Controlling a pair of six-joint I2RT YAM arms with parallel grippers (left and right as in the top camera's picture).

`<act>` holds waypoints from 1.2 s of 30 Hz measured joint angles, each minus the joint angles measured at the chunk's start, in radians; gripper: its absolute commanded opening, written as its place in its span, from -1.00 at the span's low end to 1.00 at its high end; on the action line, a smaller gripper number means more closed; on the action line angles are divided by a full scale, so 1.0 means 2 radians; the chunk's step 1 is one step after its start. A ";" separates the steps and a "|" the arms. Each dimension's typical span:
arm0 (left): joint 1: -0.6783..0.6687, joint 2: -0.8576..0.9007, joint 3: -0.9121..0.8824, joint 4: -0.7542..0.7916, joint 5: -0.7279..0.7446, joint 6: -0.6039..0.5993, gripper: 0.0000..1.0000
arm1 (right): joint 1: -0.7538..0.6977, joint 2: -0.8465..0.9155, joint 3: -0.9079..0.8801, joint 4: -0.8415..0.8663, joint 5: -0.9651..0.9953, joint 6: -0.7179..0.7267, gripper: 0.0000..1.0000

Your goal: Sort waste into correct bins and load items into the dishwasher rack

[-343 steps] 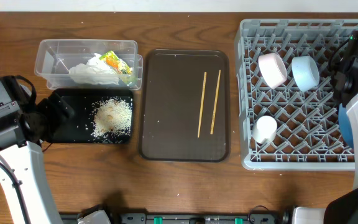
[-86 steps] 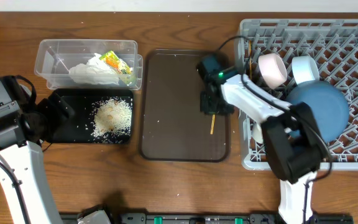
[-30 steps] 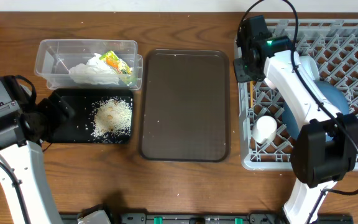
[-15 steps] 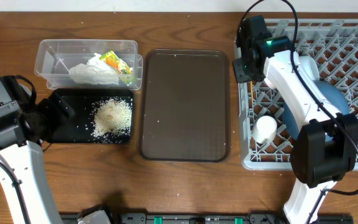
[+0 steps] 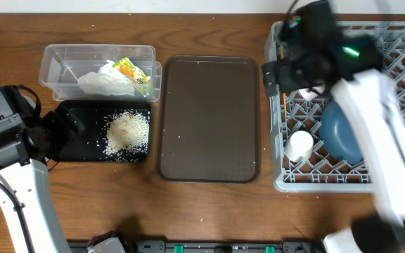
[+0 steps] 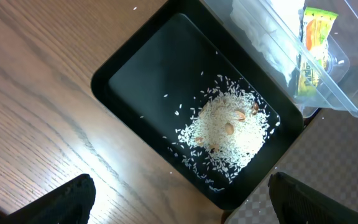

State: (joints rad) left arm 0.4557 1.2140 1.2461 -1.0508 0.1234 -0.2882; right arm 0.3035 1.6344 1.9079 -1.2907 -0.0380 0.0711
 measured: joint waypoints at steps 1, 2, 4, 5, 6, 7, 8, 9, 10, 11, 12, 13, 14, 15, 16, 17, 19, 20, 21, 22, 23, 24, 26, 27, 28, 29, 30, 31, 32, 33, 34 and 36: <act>0.000 0.000 0.000 0.000 0.000 0.000 0.83 | 0.000 -0.033 0.006 -0.001 -0.002 0.000 0.98; 0.000 0.000 0.000 0.000 0.000 0.000 0.83 | 0.001 -0.061 0.011 -0.003 -0.004 0.000 0.98; 0.000 0.000 0.000 0.000 0.000 0.000 0.83 | 0.001 -0.106 0.014 -0.011 -0.005 0.000 0.98; 0.000 0.000 0.000 0.000 0.000 0.000 0.83 | 0.001 -0.127 0.014 -0.018 -0.003 0.000 0.98; 0.000 0.000 0.000 0.000 0.000 0.000 0.83 | 0.001 -0.143 0.014 -0.026 0.001 0.000 0.98; 0.000 0.000 0.000 0.000 0.000 0.000 0.83 | 0.001 -0.166 0.014 -0.041 0.007 0.001 0.98; 0.000 0.000 0.000 0.000 0.000 0.000 0.83 | 0.000 -0.179 0.014 -0.050 0.013 0.005 0.98; 0.000 0.000 0.000 0.000 0.000 0.000 0.84 | -0.001 -0.195 0.014 -0.059 0.020 0.012 0.99; 0.000 0.000 0.000 0.000 0.000 0.000 0.83 | -0.001 -0.210 0.014 -0.066 0.029 0.019 0.99; 0.000 0.000 0.000 0.000 0.000 0.000 0.83 | -0.003 -0.224 0.014 -0.072 0.037 0.027 0.99; 0.000 0.000 0.000 0.000 0.000 0.000 0.83 | -0.003 -0.238 0.013 -0.076 0.049 0.033 0.99; 0.000 0.000 0.000 0.000 0.000 0.000 0.83 | -0.003 -0.252 0.012 -0.077 0.058 0.038 0.98; 0.000 0.000 0.000 0.000 0.000 0.000 0.83 | -0.003 -0.272 0.010 -0.077 0.073 0.043 0.98; 0.000 0.000 0.000 0.000 0.000 0.000 0.84 | -0.003 -0.282 0.008 -0.078 0.080 0.045 0.98; 0.000 0.000 0.000 0.000 0.000 0.000 0.83 | -0.003 -0.298 0.005 -0.077 0.093 0.048 0.99; 0.000 0.000 0.000 0.000 0.000 0.000 0.84 | -0.003 -0.313 -0.001 -0.077 0.105 0.049 0.98; 0.000 0.000 0.000 0.000 0.000 0.000 0.84 | -0.004 -0.341 -0.025 -0.064 0.126 0.048 0.98; 0.000 0.000 0.000 0.000 0.000 0.000 0.83 | -0.006 -0.353 -0.041 -0.052 0.131 0.047 0.98; 0.000 0.000 0.000 0.000 0.000 0.000 0.84 | -0.016 -0.365 -0.065 -0.027 0.135 0.045 0.98; 0.000 0.001 0.000 0.000 0.000 0.000 0.83 | -0.025 -0.373 -0.084 -0.010 0.138 0.044 0.98; 0.000 0.001 0.000 0.000 0.000 0.000 0.84 | -0.042 -0.385 -0.121 0.025 0.139 0.042 0.98; 0.000 0.001 0.000 0.000 0.000 0.000 0.83 | -0.054 -0.391 -0.146 0.047 0.139 0.040 0.98; 0.000 0.001 0.000 0.000 0.000 0.000 0.83 | -0.087 -0.410 -0.222 0.131 0.120 0.030 0.98; 0.000 0.001 0.000 0.000 0.000 0.000 0.84 | -0.101 -0.418 -0.258 0.167 0.106 0.023 0.98; 0.000 0.001 0.000 0.000 0.000 0.000 0.84 | -0.112 -0.429 -0.301 0.212 0.088 0.014 0.99; 0.000 0.001 0.000 0.000 0.000 0.000 0.83 | -0.119 -0.438 -0.336 0.250 0.071 0.006 0.98; 0.000 0.001 0.000 0.000 0.000 0.000 0.83 | -0.123 -0.448 -0.371 0.280 0.054 -0.001 0.98; 0.000 0.001 0.000 0.000 0.000 0.000 0.83 | -0.123 -0.459 -0.406 0.312 0.040 -0.006 0.98; 0.000 0.001 0.000 0.000 0.000 0.000 0.83 | -0.123 -0.471 -0.440 0.345 0.025 -0.011 0.98; 0.000 0.001 0.000 0.000 0.000 0.000 0.84 | -0.122 -0.487 -0.480 0.387 0.007 -0.016 0.98; 0.000 0.001 0.000 0.000 0.000 0.000 0.84 | -0.122 -0.501 -0.509 0.413 -0.003 -0.018 0.98; 0.000 0.001 0.000 0.000 0.000 0.000 0.83 | -0.123 -0.536 -0.579 0.471 -0.027 -0.021 0.98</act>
State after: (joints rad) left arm 0.4564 1.2160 1.2461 -1.0500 0.1230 -0.2882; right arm 0.0582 0.5621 0.7509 -0.3485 -0.0910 0.0284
